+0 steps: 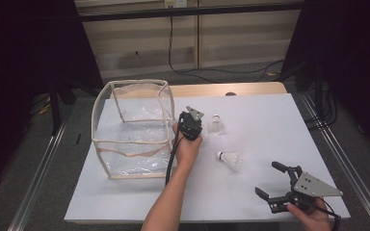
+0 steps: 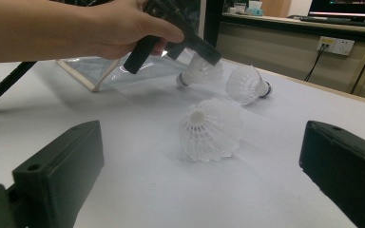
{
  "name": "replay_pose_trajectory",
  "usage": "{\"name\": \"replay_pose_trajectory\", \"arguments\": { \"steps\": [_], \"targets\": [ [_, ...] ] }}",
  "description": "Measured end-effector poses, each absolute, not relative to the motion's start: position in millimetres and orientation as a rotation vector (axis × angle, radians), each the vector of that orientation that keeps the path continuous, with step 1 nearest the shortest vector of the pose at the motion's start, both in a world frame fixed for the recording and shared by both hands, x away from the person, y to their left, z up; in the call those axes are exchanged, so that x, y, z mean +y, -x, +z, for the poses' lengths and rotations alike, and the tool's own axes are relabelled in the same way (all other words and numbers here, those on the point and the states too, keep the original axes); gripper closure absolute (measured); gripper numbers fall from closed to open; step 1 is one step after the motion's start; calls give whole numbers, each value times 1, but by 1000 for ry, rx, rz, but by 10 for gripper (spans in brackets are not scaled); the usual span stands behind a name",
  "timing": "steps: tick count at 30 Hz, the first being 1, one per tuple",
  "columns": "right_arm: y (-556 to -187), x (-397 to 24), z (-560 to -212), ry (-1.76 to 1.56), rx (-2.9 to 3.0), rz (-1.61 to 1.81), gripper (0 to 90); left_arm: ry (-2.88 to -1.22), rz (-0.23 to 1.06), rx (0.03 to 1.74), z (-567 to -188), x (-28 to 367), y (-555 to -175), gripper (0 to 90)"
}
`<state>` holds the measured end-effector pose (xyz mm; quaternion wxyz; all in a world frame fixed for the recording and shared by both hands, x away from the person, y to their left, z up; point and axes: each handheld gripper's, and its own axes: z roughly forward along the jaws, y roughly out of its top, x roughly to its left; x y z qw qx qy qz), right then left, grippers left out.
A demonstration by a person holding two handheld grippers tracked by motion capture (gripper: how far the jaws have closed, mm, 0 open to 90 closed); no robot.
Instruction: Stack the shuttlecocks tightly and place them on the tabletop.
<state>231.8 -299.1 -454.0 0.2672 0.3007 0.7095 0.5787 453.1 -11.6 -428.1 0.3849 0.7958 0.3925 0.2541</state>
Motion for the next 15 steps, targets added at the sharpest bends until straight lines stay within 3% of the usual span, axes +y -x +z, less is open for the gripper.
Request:
{"name": "replay_pose_trajectory", "arguments": {
  "steps": [15],
  "targets": [
    [-231, -299, -454, -810, 1917, 1558, 3, -2027, 583, 1010, -431, -15, -449, 809]
  ]
}}
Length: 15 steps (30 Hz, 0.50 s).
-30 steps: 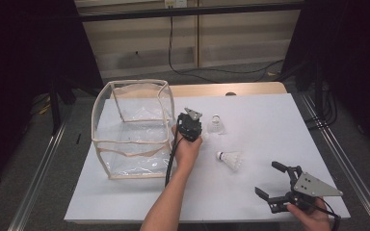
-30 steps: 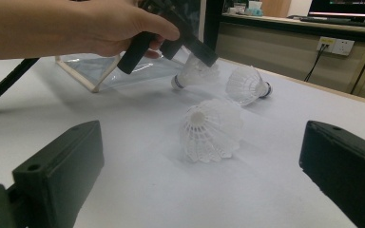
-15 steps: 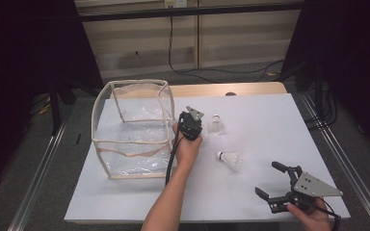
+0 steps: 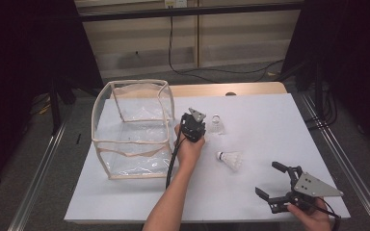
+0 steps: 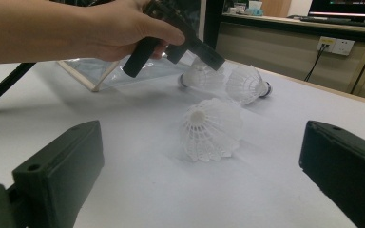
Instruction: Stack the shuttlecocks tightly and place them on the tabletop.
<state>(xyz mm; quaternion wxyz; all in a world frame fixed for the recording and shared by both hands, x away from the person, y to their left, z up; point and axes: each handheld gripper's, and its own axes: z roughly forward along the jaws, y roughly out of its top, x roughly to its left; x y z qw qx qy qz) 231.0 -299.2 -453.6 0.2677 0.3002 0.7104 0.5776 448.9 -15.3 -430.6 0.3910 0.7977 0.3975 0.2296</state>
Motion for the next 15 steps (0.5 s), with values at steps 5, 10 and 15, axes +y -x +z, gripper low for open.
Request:
{"name": "replay_pose_trajectory", "arguments": {
  "steps": [5, 10, 15],
  "targets": [
    [-231, -299, -454, -810, 1918, 1558, 3, -2010, 548, 1021, -433, -16, -447, 777],
    [-231, -298, -454, -810, 1920, 1557, 3, -2003, 538, 1029, -434, -17, -447, 775],
    [-231, -298, -454, -810, 1922, 1554, 3, -1986, 539, 1038, -433, -19, -447, 769]
  ]
}}
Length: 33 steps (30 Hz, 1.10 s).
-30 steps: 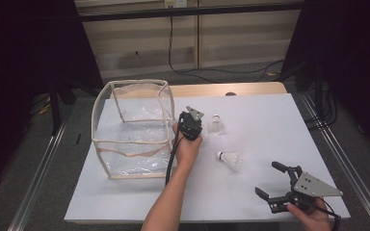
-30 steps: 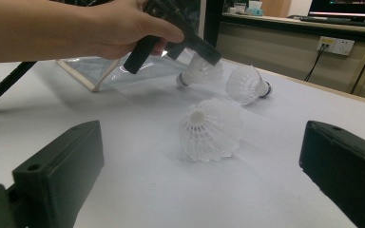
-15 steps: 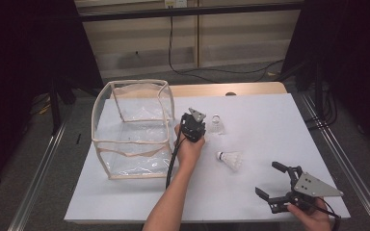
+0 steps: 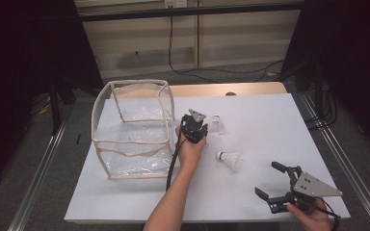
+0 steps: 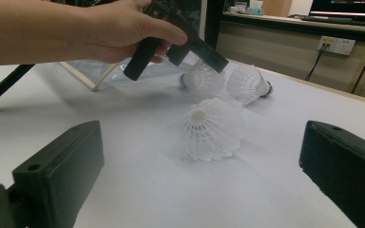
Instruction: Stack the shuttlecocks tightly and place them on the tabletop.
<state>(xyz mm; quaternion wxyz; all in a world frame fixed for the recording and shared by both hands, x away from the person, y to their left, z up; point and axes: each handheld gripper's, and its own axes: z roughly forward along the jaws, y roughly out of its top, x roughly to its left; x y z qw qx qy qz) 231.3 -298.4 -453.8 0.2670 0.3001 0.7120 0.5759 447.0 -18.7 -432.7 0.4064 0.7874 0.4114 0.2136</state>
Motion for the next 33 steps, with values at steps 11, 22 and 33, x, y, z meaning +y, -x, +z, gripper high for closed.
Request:
{"name": "replay_pose_trajectory", "arguments": {
  "steps": [11, 22, 33],
  "targets": [
    [-231, -298, -454, -809, 1923, 1556, 4, -1963, 525, 1049, -431, -17, -447, 713],
    [-231, -298, -454, -804, 1926, 1555, 4, -1954, 493, 1043, -429, -17, -446, 679],
    [-231, -298, -454, -802, 1924, 1555, 4, -1944, 469, 1042, -427, -17, -445, 623]
  ]
}}
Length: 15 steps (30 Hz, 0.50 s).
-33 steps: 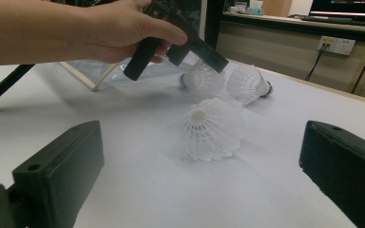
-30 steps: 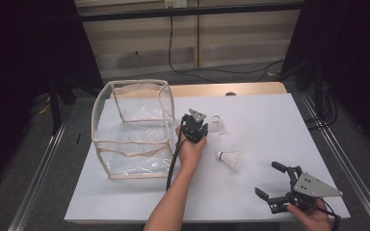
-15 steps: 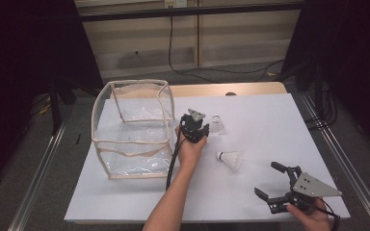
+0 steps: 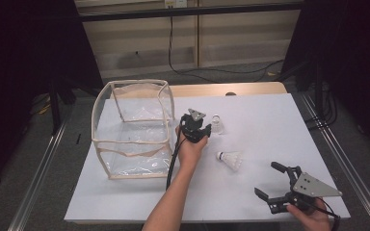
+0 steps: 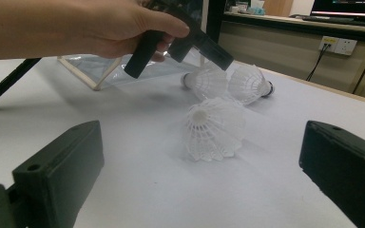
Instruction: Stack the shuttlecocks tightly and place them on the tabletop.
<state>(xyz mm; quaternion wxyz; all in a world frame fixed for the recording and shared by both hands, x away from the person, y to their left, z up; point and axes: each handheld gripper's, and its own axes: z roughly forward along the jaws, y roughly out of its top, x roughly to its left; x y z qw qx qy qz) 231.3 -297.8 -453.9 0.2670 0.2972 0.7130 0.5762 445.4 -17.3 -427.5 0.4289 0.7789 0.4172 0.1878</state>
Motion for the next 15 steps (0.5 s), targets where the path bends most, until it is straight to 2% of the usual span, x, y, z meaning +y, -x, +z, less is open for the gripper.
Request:
{"name": "replay_pose_trajectory", "arguments": {
  "steps": [15],
  "targets": [
    [-231, -297, -454, -806, 1929, 1556, 4, -1917, 451, 1039, -422, -14, -443, 530]
  ]
}}
